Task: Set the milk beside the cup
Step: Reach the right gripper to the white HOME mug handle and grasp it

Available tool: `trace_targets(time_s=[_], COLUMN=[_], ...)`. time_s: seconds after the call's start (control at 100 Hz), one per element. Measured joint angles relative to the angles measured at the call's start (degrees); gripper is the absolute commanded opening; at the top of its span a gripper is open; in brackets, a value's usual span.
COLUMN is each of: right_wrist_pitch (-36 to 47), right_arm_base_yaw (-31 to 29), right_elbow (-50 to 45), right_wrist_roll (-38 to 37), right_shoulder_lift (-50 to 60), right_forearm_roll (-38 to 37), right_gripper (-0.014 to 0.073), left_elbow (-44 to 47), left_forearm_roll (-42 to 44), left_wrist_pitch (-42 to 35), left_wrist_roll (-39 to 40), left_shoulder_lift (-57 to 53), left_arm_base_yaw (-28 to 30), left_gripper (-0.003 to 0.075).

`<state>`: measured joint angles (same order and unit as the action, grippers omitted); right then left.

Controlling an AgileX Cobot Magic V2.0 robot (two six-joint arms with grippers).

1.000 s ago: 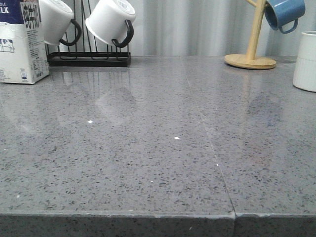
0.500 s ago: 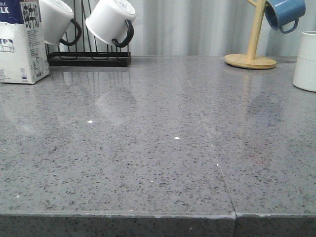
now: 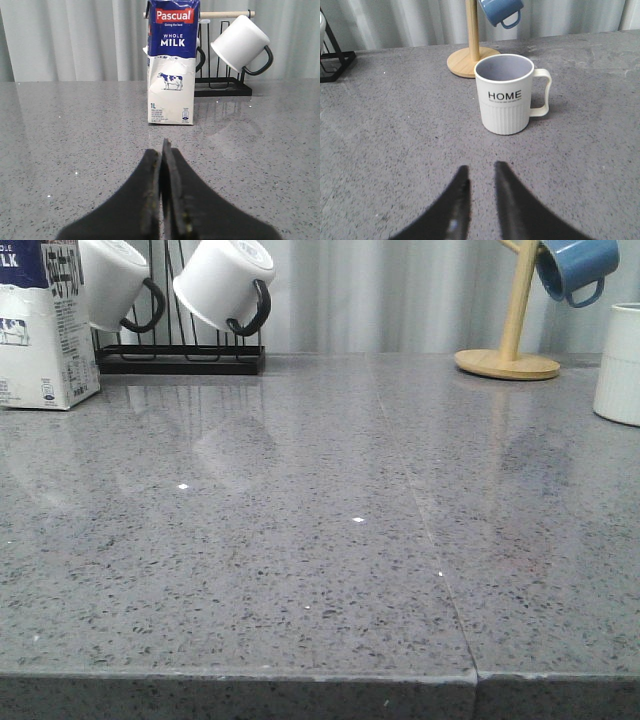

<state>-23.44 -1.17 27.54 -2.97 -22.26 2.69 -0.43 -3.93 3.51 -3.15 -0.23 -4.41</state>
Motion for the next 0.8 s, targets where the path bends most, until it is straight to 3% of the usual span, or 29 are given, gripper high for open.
trace_targets(time_s=[0.09, 0.3, 0.62, 0.8], right_wrist_pitch=[3.6, 13.0, 32.3, 43.2], right_arm_base_yaw=[0.0, -0.7, -10.3, -11.1], right_elbow=[0.0, 0.0, 0.0, 0.0], right_wrist_roll=[0.0, 0.0, 0.0, 0.0], right_shoulder_lift=[-3.7, -13.9, -33.2, -43.3], right_forearm_roll=[0.1, 0.2, 0.2, -1.1], right_gripper=[0.0463, 0.0456, 0.0456, 0.0456], left_elbow=[0.0, 0.0, 0.0, 0.0], left_forearm_roll=[0.0, 0.0, 0.0, 0.0], left_wrist_pitch=[0.0, 0.0, 0.0, 0.0], left_wrist_roll=[0.0, 0.0, 0.0, 0.0], left_shoulder_lift=[0.0, 0.0, 0.0, 0.0], left_arm_base_yaw=[0.0, 0.0, 0.0, 0.0], left_gripper=[-0.002, -0.002, -0.002, -0.002])
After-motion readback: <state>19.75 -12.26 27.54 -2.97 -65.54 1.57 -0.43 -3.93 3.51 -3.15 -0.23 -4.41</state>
